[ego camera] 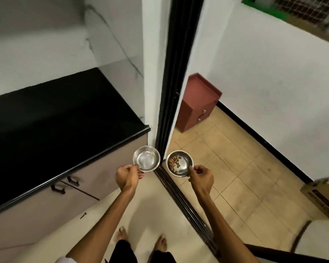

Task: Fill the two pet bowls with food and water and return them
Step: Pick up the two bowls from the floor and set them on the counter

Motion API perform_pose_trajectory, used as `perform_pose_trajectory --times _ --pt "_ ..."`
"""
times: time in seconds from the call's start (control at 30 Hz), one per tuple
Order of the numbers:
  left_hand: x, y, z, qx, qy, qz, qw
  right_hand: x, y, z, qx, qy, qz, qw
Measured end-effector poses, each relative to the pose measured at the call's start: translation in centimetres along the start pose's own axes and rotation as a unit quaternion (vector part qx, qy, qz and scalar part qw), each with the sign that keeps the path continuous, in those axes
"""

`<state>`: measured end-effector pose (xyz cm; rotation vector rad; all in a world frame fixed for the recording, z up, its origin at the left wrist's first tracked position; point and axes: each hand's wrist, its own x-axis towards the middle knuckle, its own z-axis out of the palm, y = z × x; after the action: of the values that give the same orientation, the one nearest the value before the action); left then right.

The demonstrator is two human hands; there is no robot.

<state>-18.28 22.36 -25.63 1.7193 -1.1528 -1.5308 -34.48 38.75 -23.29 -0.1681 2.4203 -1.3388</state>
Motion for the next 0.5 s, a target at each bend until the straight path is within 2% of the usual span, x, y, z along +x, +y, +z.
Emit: perform_pose_trajectory --times 0.5 --pt "6.1 3.6 -19.9 -0.048 0.095 -0.003 0.994 -8.9 -8.3 15.2 -0.012 -0.088 -0.061 0.994"
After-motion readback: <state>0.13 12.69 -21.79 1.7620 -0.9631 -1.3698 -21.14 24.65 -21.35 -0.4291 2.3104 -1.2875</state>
